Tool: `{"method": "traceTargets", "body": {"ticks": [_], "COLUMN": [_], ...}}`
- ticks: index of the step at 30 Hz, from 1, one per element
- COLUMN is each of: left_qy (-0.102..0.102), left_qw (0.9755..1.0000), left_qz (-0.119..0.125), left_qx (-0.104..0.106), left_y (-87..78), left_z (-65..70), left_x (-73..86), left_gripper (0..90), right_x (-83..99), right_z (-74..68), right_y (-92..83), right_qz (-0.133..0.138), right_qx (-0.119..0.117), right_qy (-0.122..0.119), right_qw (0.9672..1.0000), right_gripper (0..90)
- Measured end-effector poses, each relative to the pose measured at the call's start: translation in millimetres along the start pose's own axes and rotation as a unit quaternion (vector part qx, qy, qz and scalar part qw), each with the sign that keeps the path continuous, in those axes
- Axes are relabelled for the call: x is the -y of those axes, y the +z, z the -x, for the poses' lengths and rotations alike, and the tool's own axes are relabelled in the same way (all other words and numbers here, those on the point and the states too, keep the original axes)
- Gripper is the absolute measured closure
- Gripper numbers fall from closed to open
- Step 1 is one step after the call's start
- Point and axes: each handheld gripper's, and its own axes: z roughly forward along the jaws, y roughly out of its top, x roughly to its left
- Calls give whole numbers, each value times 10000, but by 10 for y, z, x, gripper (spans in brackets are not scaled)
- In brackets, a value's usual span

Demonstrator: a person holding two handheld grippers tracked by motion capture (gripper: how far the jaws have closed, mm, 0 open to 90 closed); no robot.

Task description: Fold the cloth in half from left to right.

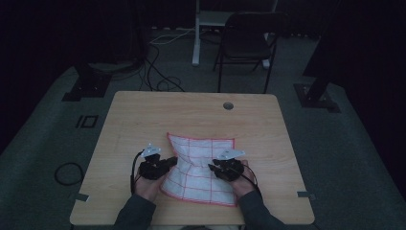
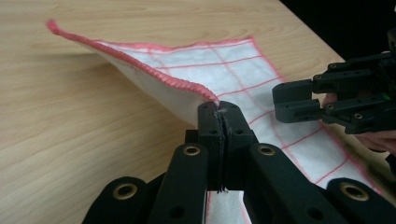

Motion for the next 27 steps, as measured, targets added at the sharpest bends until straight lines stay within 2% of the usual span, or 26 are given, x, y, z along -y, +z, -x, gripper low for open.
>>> {"method": "traceTargets", "body": {"ticks": [4, 8, 15, 21, 27], "left_qy": [82, 139, 263, 349, 435], "left_qw": [9999, 9997, 9991, 9984, 9976], "left_qz": [-40, -55, -130, -204, -297], "left_qx": [95, 167, 305, 398, 452], "left_y": [52, 95, 199, 308, 413], "left_z": [67, 126, 230, 316, 377], "left_x": [-57, -110, -181, -220, -243], "left_gripper": [893, 893, 893, 893, 893], "right_x": [69, 145, 274, 395, 462], "right_z": [90, 160, 284, 385, 469], "right_y": [-98, -166, -323, -446, -481], "right_qz": [13, -26, -78, -46, -24], "right_qx": [81, 166, 278, 388, 491], "right_qy": [108, 97, 215, 374, 546], "right_qw": [9999, 9998, 9994, 9985, 9973], "right_gripper": [687, 679, 656, 655, 656]}}
